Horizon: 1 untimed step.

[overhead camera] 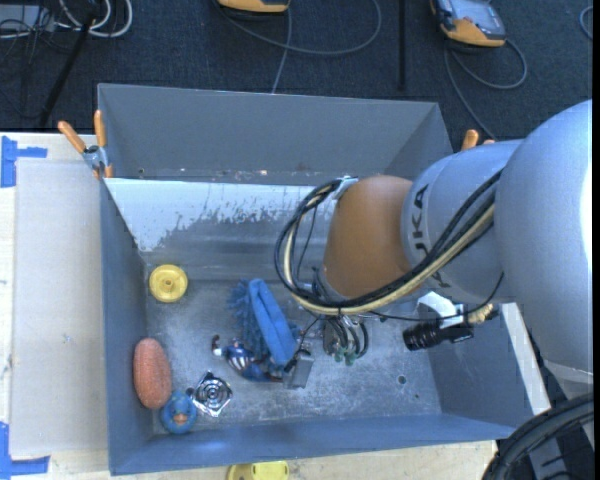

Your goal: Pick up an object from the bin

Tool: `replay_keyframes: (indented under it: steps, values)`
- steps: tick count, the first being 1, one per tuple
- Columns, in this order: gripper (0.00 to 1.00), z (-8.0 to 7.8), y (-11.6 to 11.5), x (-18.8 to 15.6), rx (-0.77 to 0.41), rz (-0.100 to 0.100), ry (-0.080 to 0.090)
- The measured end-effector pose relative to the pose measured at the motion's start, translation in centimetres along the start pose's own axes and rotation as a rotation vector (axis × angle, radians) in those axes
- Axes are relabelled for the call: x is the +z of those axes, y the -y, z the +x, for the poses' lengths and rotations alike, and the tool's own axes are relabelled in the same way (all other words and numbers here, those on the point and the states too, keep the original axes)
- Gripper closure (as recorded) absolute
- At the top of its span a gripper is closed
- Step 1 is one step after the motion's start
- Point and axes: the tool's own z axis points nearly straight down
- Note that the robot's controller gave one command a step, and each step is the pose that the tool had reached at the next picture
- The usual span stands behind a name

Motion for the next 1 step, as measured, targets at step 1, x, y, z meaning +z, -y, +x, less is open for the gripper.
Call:
replay_keyframes:
  steps: [1]
  values:
    - [0.00, 0.00, 0.00, 0.00, -0.001, 0.000, 0.000]
